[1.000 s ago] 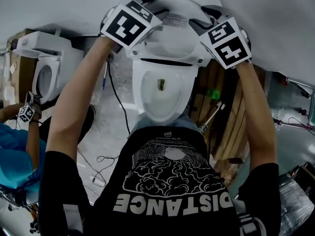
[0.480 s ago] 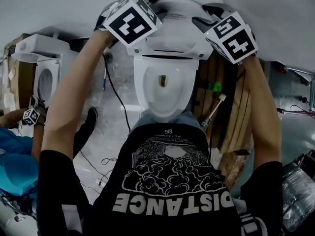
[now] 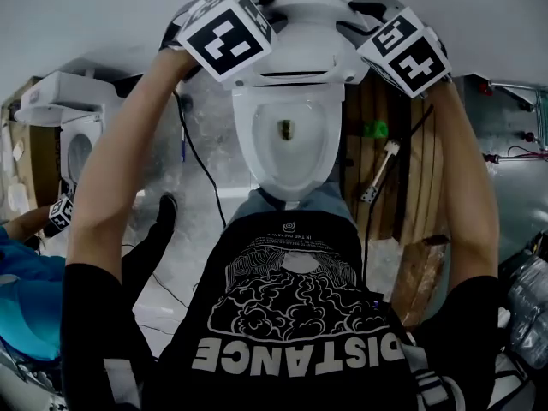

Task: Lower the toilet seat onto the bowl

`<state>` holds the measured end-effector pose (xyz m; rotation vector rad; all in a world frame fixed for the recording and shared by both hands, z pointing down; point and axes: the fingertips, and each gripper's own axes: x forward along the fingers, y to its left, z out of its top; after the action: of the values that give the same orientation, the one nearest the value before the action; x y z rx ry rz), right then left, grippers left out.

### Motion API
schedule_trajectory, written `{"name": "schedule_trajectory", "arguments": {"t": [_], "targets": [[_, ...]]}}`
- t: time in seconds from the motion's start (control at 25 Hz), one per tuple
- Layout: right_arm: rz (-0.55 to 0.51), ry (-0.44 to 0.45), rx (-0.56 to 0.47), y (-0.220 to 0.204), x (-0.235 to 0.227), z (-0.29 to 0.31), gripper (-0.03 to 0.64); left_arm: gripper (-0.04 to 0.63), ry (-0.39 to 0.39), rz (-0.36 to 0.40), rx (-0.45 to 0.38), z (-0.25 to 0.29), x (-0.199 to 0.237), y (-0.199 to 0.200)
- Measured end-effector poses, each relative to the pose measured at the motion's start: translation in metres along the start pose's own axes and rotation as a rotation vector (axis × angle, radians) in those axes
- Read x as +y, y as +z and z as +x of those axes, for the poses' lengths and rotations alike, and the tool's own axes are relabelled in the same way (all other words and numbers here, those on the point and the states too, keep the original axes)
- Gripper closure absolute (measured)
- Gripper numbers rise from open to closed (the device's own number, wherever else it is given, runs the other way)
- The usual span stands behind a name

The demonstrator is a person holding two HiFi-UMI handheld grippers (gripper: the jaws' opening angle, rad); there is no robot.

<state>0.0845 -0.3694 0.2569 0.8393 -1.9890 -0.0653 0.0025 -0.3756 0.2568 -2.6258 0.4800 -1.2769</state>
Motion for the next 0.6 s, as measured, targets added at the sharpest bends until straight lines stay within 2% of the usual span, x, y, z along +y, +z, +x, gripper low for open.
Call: {"name": "schedule_trajectory", "arguments": {"t": [0.04, 0.36, 0.6], "targets": [[-0.014, -0.011, 0.01, -0.002, 0.003, -0.003, 0.466, 0.439, -0.007, 0.006, -0.003, -0.002, -0.005, 0.0], [-0.059, -0.031, 0.037, -0.011, 0.028, -0.019, 0.472, 0.448, -0.033, 0.047, 0.009, -0.012, -0.035, -0.002], [-0.115, -0.011, 0.041, -0.023, 0.049, -0.028, 0.471, 0.449, -0.003, 0.062, 0.022, -0.016, -0.061, -0.003]]}}
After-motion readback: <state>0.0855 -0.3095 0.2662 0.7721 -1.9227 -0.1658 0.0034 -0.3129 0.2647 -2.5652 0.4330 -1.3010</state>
